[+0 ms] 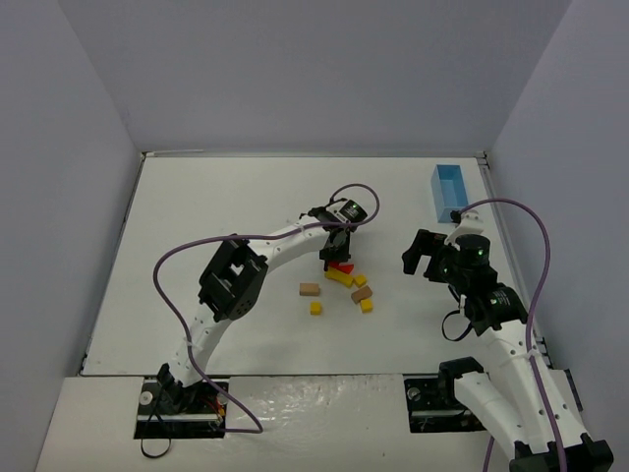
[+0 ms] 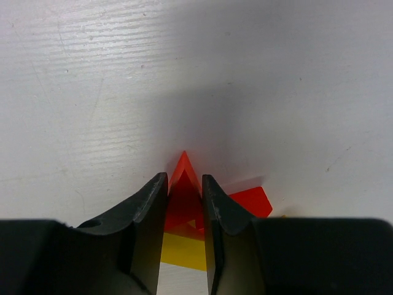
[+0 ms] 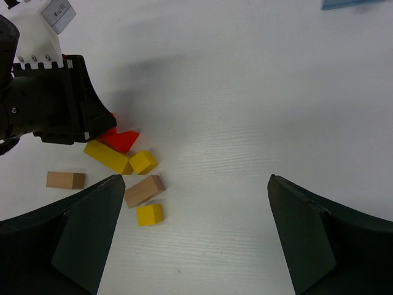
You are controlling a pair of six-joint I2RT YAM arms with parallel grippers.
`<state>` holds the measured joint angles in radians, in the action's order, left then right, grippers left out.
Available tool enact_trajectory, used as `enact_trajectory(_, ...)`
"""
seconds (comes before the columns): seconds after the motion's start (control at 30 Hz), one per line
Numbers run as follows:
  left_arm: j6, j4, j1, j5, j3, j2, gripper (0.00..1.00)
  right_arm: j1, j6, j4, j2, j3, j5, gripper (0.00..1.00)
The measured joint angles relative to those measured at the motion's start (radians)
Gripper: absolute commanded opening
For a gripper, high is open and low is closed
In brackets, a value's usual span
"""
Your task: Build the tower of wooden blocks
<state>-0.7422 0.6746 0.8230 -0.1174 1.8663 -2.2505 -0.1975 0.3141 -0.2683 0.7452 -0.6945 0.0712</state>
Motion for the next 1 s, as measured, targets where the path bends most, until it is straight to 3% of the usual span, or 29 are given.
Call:
enact_trajectory(0.23, 0.002, -0.017, 0.0, -0.058, -0.096, 0.059, 0.0, -0.006, 0.0, 0.003, 0.01, 0.0, 0.001, 1.0)
enact_trajectory(0.43, 0.033, -0.088, 0.0, -0.202, -0.31, 0.197, 0.0, -0.007, 0.0, 0.003, 0.016, 0.0, 0.005, 1.0)
enact_trajectory(0.7, 0.087, -0.318, -0.011, -0.459, -0.632, 0.394, 0.0, -0.016, 0.0, 0.011, 0.023, 0.001, 0.013, 1.0)
enact_trajectory(1.0, 0.064, -0.598, -0.011, -0.678, -0.893, 0.44, 0.0, -0.027, 0.0, 0.017, 0.023, 0.001, 0.019, 1.0)
